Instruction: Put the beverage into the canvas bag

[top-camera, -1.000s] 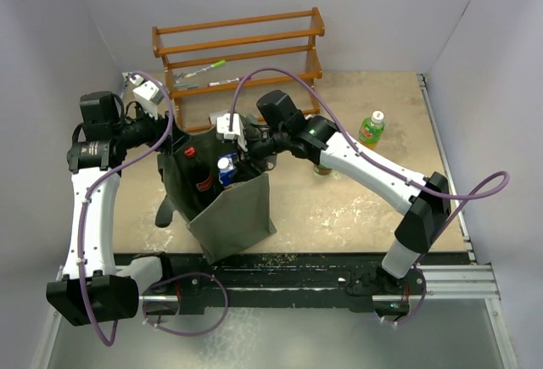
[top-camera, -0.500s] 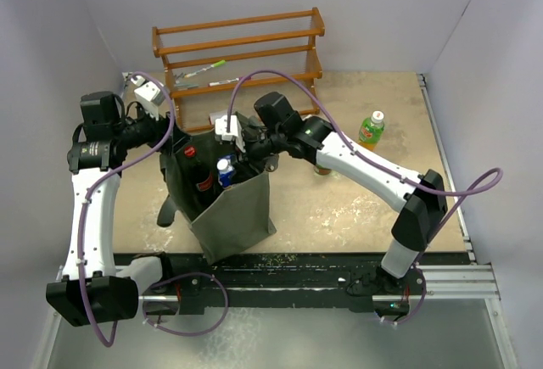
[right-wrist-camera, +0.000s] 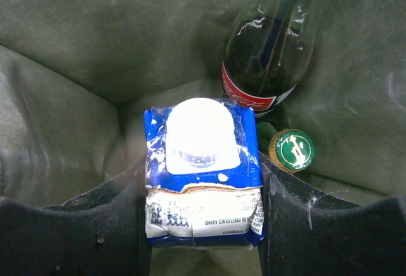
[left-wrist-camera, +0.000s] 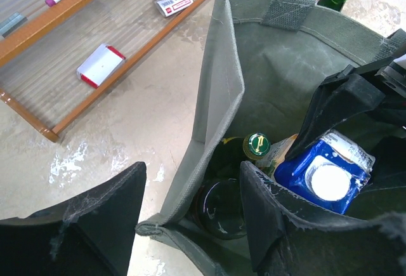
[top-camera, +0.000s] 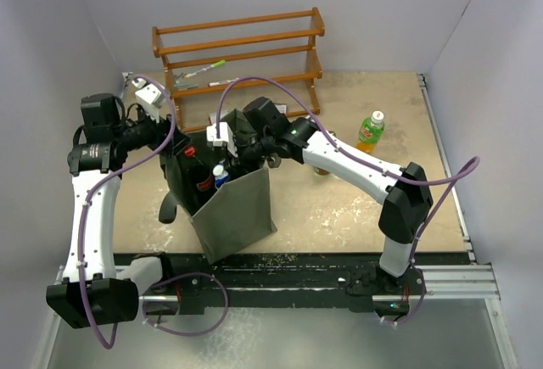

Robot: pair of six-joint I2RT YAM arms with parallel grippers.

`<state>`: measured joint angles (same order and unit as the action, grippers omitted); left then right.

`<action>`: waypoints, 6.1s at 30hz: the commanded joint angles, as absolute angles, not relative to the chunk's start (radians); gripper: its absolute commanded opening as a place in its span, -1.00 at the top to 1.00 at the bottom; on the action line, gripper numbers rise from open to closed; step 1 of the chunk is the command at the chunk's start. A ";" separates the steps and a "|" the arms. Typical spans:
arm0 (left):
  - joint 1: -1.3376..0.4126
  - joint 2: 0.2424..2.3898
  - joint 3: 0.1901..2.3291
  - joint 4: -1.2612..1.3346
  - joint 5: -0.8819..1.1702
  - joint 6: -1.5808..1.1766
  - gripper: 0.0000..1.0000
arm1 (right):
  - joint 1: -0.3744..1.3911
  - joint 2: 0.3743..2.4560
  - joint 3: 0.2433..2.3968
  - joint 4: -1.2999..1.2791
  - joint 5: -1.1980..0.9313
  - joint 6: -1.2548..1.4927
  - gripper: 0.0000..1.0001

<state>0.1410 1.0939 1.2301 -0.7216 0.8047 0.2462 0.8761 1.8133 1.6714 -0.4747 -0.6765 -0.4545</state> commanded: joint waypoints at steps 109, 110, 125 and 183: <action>0.135 0.969 1.210 -0.662 0.788 0.263 -0.40 | 0.123 1.148 1.211 -0.207 -0.144 -0.217 -0.90; 0.135 0.967 1.210 -0.664 0.790 0.263 -0.40 | 0.110 1.162 1.206 -0.201 -0.142 -0.218 -0.89; 0.135 0.945 1.201 -0.661 0.793 0.257 -0.41 | -0.013 1.336 1.199 -0.175 -0.231 -0.233 -0.56; 0.135 0.931 1.187 -0.646 0.815 0.247 -0.41 | -0.076 1.179 1.271 -0.401 -0.522 -0.302 1.00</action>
<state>0.1406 0.9413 1.1816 -0.6960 0.7902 0.2615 -0.0853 1.2575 1.2102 -0.4080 -0.4416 -0.2729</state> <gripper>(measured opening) 0.703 0.364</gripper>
